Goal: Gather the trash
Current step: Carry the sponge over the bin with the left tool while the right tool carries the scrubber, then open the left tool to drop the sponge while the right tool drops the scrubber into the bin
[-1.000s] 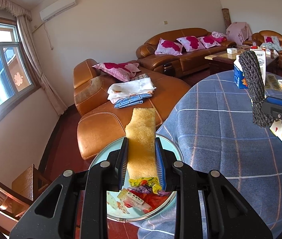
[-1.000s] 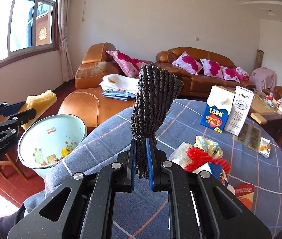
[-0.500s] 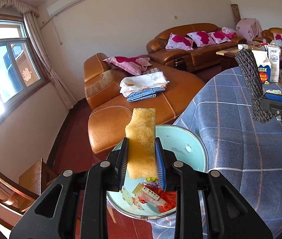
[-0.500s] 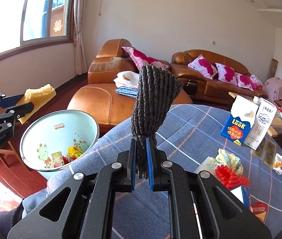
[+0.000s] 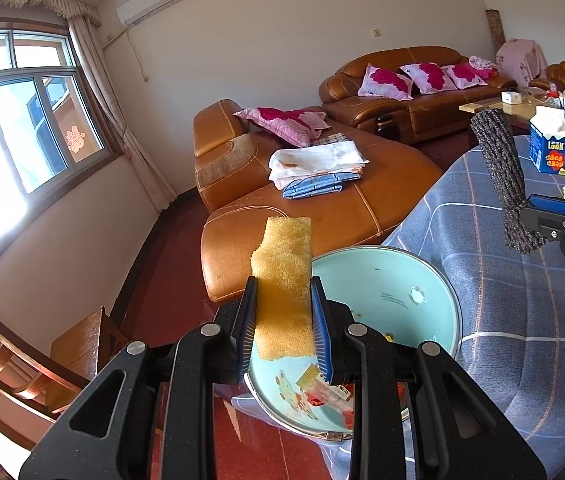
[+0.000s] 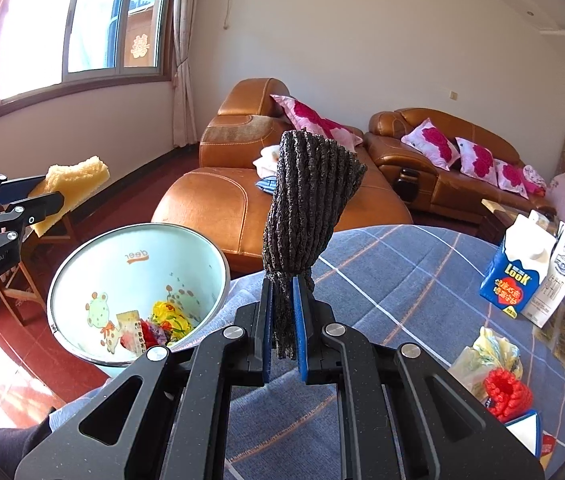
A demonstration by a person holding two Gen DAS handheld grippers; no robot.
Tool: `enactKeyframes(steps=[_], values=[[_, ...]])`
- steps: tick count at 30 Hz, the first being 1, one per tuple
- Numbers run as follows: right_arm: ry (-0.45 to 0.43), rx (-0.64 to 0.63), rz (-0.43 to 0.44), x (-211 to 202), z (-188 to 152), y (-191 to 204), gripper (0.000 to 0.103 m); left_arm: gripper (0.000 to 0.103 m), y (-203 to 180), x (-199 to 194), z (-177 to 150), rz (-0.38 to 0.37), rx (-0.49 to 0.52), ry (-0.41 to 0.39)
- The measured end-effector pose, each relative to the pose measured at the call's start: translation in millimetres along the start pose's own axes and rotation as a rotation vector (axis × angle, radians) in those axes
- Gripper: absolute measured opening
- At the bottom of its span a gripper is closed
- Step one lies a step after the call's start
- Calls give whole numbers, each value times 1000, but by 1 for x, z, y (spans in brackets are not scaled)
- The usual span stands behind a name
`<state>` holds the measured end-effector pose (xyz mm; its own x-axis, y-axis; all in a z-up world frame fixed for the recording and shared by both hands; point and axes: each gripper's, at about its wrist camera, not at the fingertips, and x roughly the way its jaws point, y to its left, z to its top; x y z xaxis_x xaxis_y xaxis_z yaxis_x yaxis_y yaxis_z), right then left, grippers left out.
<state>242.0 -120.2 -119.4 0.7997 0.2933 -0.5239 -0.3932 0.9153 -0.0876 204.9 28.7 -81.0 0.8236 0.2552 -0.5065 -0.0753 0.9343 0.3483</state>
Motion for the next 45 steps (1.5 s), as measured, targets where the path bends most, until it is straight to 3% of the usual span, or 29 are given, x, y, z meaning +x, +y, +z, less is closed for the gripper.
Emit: enactKeyframes(steps=[30, 45], values=[[-29, -88, 100, 23, 14, 36, 10, 25, 24, 12, -5, 90, -31, 33], [-34, -135, 130, 24, 14, 47, 10, 25, 28, 18, -9, 98, -39, 48]])
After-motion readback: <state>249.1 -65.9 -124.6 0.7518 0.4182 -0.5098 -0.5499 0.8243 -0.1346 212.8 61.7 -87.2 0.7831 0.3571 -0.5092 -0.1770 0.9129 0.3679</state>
